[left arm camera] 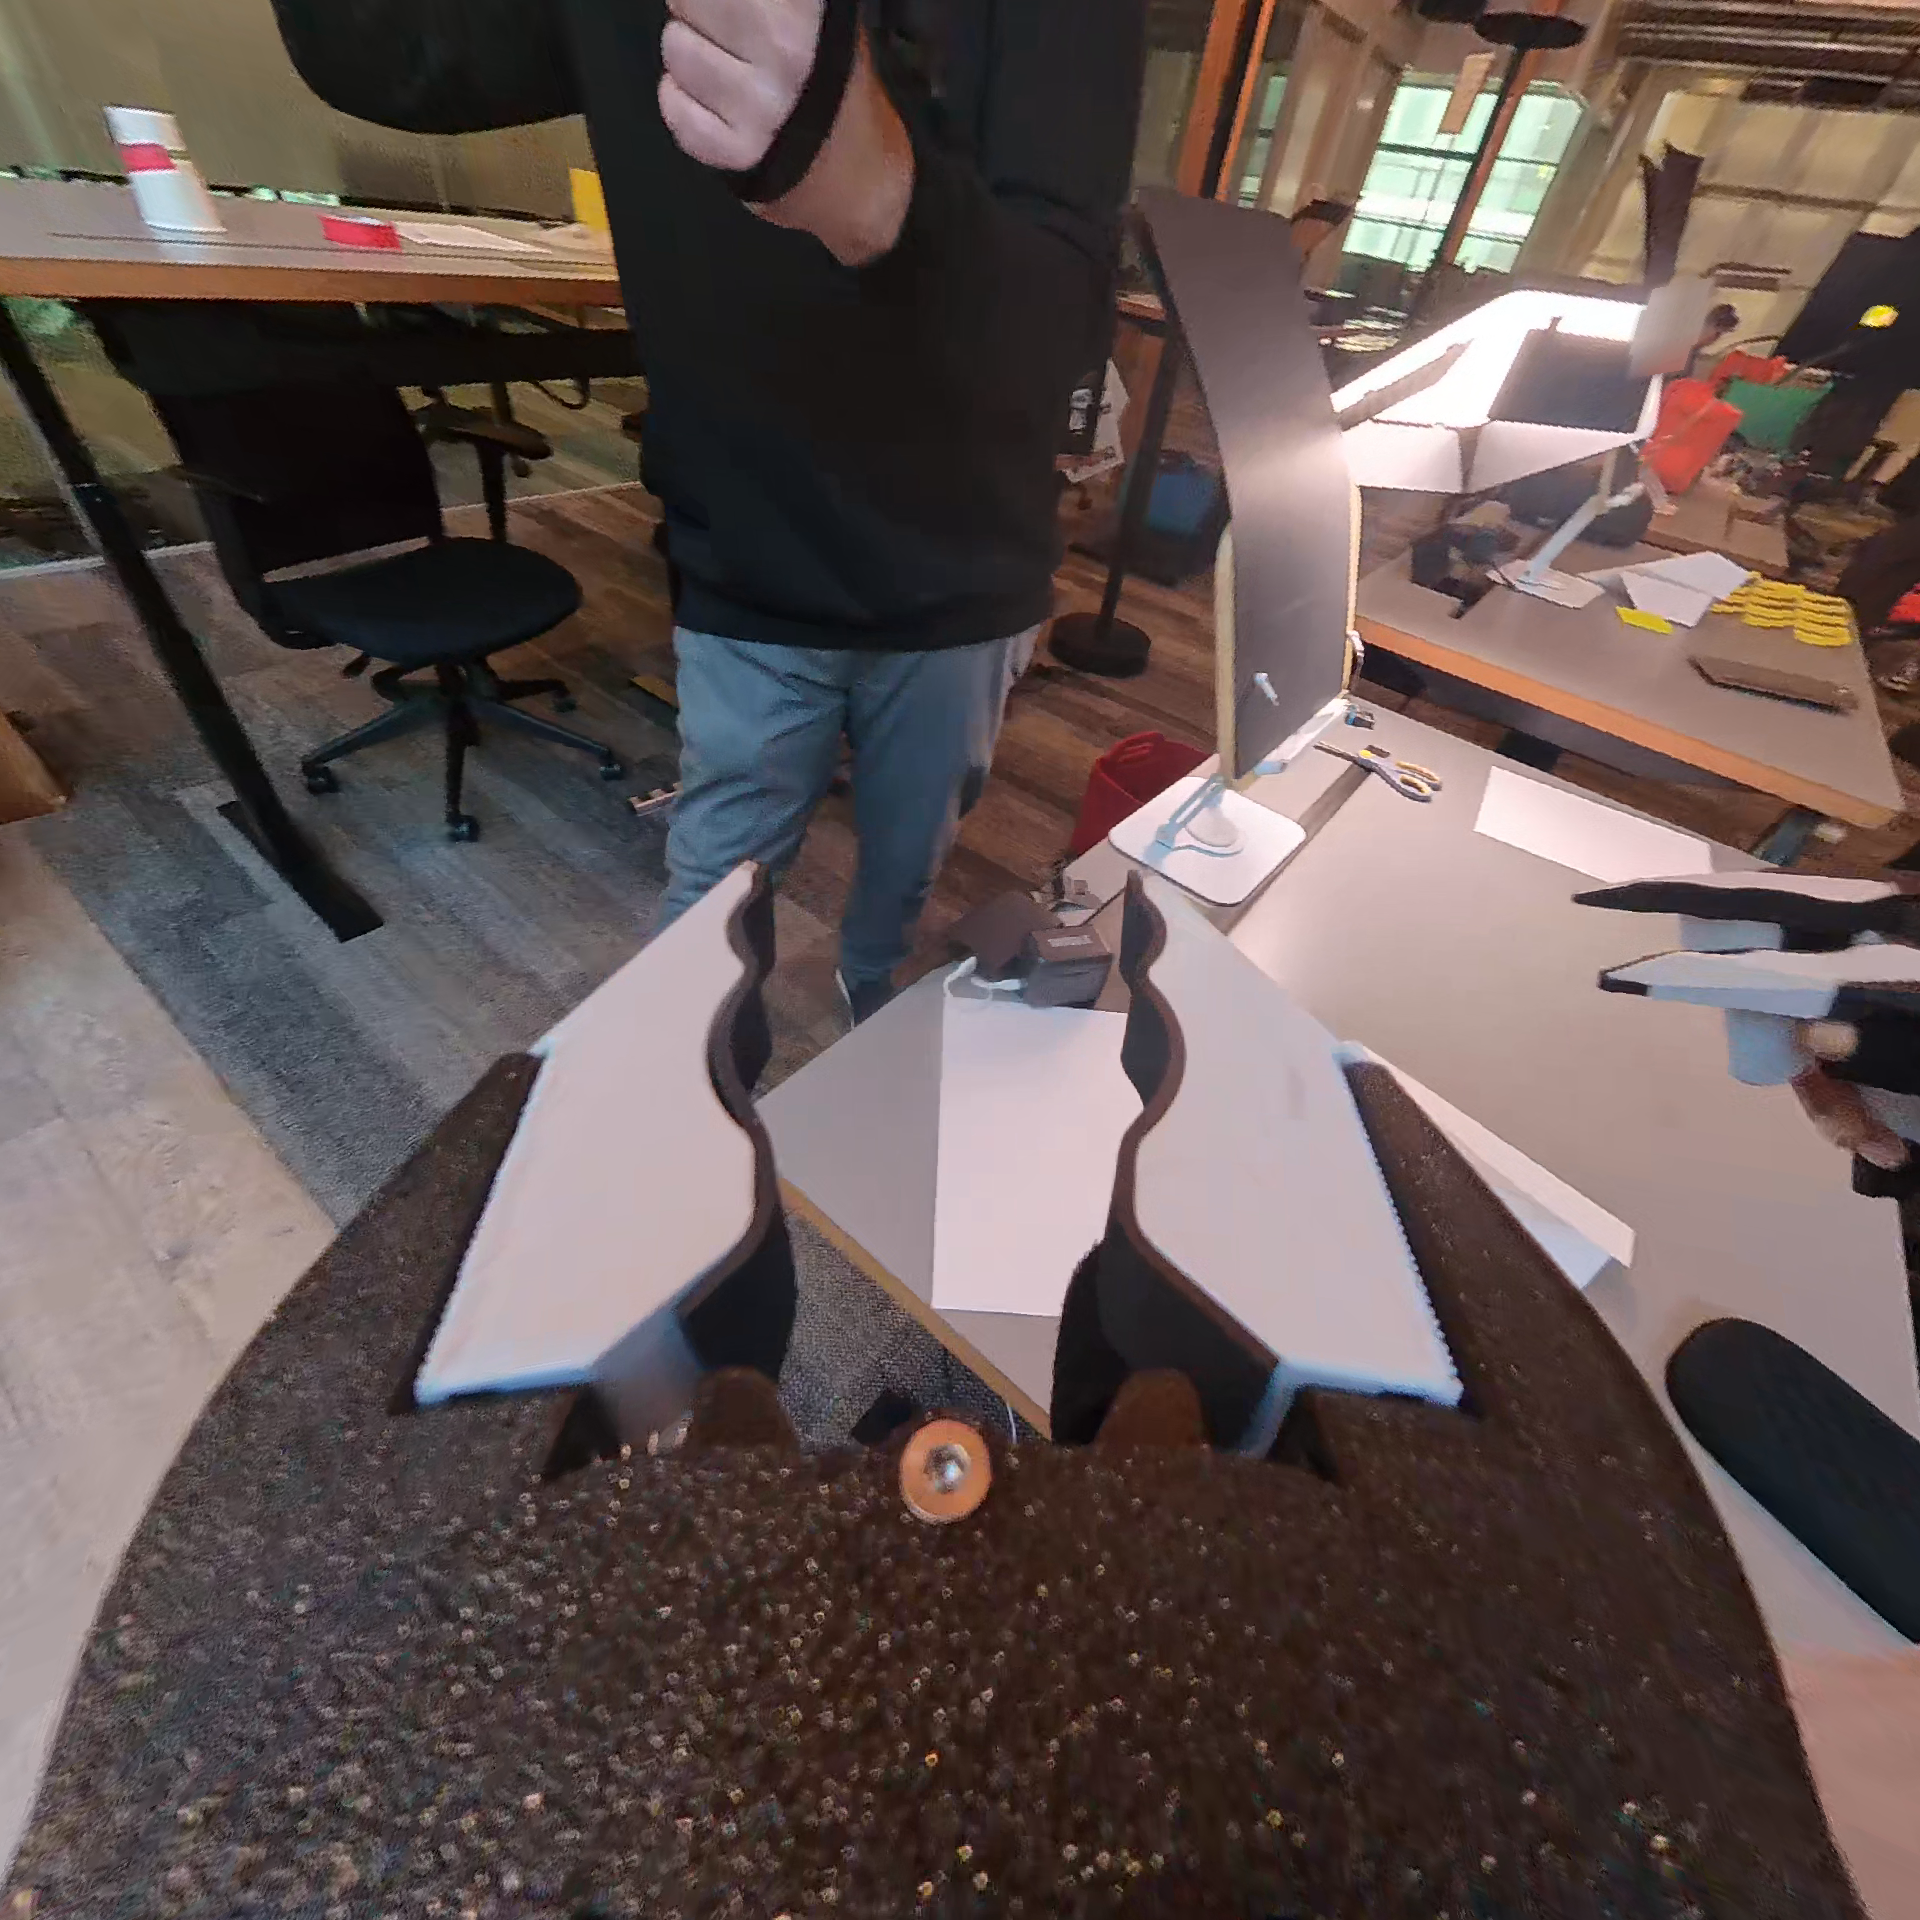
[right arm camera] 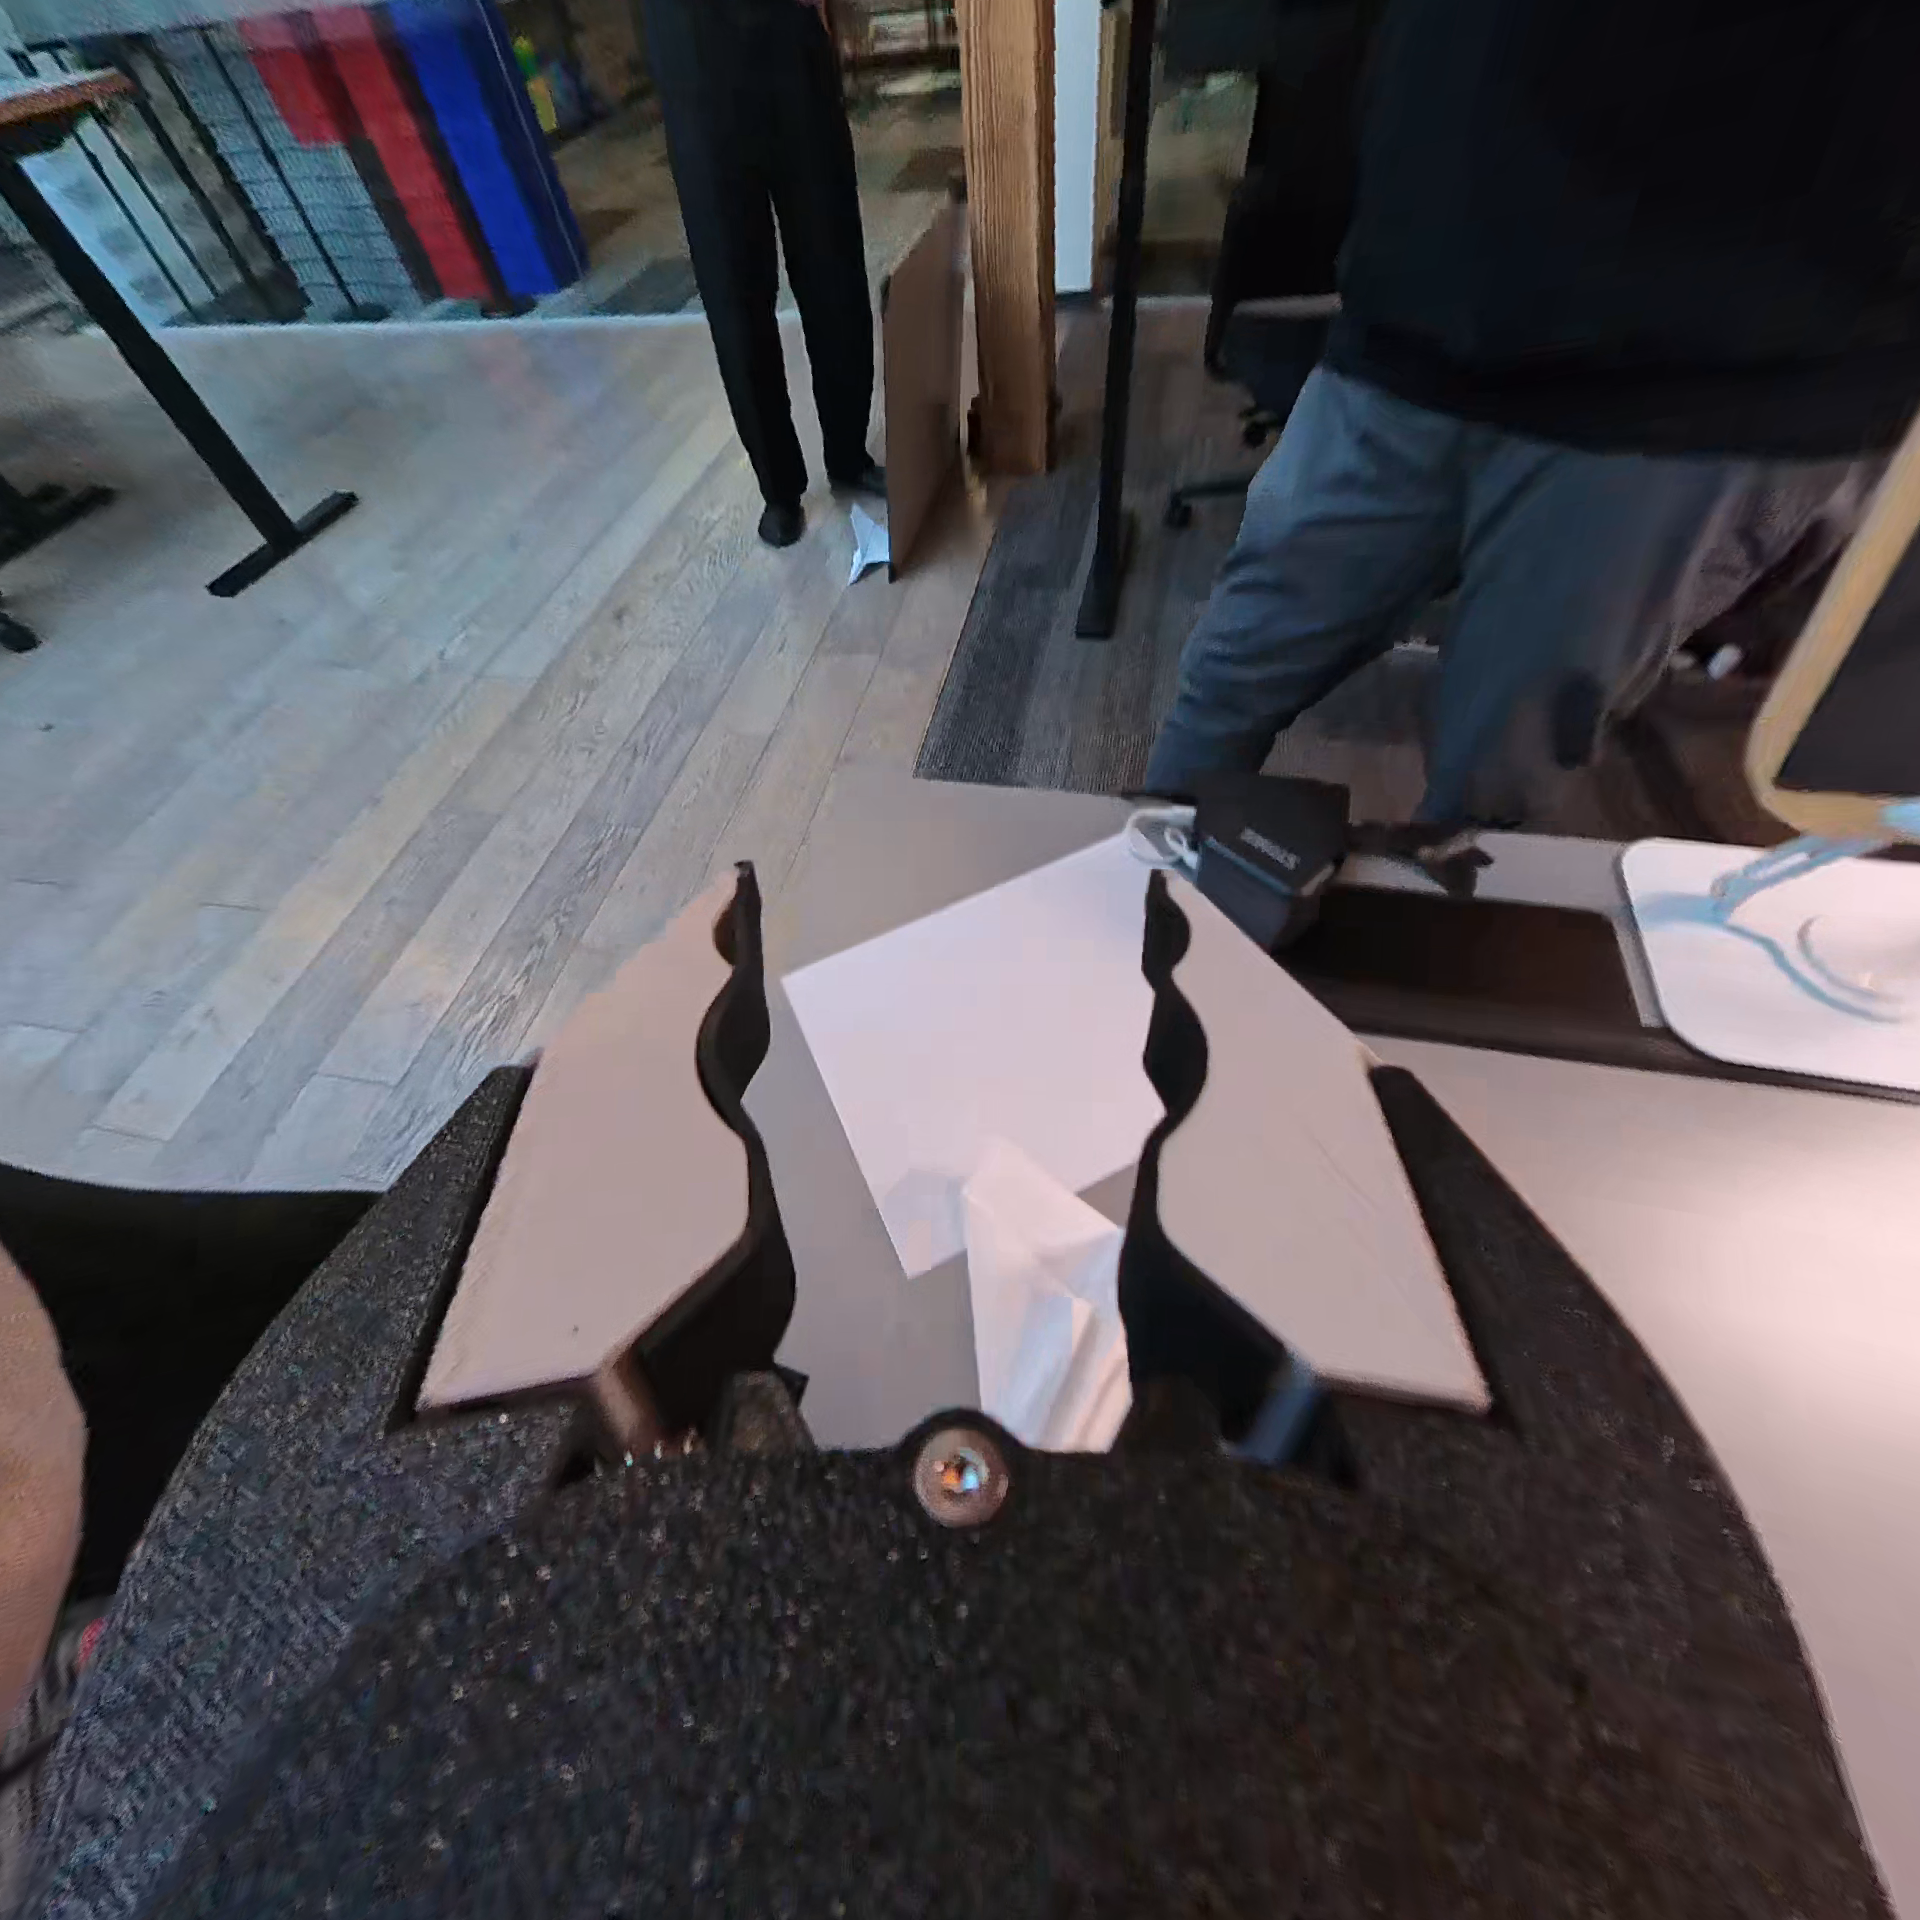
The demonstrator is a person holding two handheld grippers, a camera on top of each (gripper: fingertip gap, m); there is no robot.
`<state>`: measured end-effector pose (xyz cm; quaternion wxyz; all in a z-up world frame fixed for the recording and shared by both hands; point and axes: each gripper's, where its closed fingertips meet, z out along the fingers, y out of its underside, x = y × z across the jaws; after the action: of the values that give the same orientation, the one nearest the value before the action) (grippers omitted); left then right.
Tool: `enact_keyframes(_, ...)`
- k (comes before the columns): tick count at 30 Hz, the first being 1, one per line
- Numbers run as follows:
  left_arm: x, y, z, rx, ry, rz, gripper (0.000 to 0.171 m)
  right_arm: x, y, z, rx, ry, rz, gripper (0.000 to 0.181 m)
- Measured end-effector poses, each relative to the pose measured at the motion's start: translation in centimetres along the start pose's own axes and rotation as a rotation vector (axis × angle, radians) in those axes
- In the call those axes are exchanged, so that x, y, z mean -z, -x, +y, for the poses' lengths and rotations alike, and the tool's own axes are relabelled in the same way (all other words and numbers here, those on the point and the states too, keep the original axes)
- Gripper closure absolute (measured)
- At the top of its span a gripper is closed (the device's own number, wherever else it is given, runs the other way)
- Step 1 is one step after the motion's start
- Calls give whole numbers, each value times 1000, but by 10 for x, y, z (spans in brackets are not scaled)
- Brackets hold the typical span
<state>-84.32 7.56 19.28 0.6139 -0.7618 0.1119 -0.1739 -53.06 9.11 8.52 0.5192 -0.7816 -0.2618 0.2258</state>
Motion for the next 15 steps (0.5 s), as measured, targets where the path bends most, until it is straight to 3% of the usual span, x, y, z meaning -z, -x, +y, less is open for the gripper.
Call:
enact_keyframes(3,22,25,4,23,-9,-67,103,-23,60,-20,43,-53,-57,118)
enact_keyframes(6,51,53,9,36,-13,-133,100,-54,131,-34,77,-76,-199,175)
enact_keyframes(7,61,64,11,40,-18,-154,100,-64,153,-39,103,-80,-238,181)
enact_keyframes(11,104,116,14,66,-55,-216,100,-101,221,-72,193,-119,-297,176)
enact_keyframes(13,127,149,14,77,-78,-239,100,-124,253,-87,219,-107,-313,144)
enact_keyframes(15,153,185,15,83,-99,-259,100,-150,285,-103,233,-115,-314,124)
